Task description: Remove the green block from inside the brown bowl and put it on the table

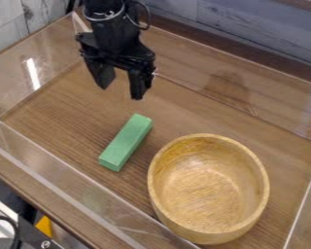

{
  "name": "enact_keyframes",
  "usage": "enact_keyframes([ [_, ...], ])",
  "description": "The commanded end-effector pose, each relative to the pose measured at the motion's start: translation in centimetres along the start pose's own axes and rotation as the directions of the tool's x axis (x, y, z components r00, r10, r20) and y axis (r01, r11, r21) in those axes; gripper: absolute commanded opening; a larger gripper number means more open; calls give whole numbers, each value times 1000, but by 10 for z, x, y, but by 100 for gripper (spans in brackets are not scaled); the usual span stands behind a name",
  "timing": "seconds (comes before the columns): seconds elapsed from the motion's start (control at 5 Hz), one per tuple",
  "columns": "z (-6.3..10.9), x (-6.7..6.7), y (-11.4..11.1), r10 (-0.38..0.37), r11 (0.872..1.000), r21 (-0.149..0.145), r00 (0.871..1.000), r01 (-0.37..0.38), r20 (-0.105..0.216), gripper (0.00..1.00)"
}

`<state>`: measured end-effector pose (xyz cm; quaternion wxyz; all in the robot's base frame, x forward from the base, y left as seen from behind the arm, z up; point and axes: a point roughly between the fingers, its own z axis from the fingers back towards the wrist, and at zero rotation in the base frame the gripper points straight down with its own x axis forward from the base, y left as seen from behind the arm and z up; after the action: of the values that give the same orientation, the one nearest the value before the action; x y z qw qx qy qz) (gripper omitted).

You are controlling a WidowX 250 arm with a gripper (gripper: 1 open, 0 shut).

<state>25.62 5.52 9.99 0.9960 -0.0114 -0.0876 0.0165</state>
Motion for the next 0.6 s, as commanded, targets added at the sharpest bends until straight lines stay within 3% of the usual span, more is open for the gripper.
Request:
enact_keyframes([
  [0.0,10,13,2,-15,1000,18,999,14,50,100],
  [0.4,4,17,11,-25,1000,20,998,23,64,100],
])
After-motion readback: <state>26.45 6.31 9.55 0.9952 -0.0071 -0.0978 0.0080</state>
